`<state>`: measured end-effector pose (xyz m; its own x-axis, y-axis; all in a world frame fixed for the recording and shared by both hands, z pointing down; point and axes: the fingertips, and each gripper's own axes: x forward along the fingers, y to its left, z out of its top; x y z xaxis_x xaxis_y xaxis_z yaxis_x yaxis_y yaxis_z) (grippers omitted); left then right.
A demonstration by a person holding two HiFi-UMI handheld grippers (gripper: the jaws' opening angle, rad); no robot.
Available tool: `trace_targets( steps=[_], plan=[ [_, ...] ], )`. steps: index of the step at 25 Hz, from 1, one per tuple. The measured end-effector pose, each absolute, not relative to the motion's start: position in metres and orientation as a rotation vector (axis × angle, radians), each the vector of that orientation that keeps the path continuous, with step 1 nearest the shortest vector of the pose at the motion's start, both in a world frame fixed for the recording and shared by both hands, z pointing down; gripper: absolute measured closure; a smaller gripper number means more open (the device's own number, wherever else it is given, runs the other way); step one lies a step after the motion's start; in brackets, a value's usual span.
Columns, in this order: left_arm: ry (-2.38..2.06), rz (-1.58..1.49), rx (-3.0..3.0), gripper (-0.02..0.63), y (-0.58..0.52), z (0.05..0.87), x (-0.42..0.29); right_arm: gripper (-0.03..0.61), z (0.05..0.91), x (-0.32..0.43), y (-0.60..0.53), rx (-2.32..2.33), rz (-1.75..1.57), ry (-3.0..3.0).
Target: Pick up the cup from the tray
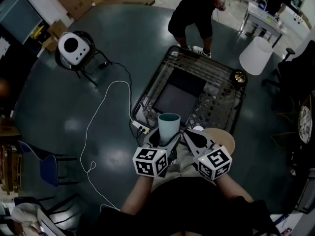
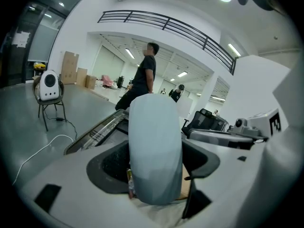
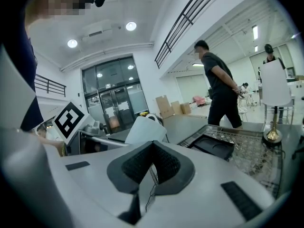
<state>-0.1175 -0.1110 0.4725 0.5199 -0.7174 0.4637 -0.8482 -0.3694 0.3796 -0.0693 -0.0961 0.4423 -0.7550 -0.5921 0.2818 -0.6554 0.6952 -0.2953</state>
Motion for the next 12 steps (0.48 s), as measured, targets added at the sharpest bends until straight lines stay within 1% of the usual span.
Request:
trace_targets(
  steps=[12],
  plan=[
    [-1.283, 0.303, 2.188, 0.273, -0.1087, 0.4687, -0.1166, 0.568, 0.4400, -0.0661, -0.0907, 1.027, 0.572, -2.748]
  ],
)
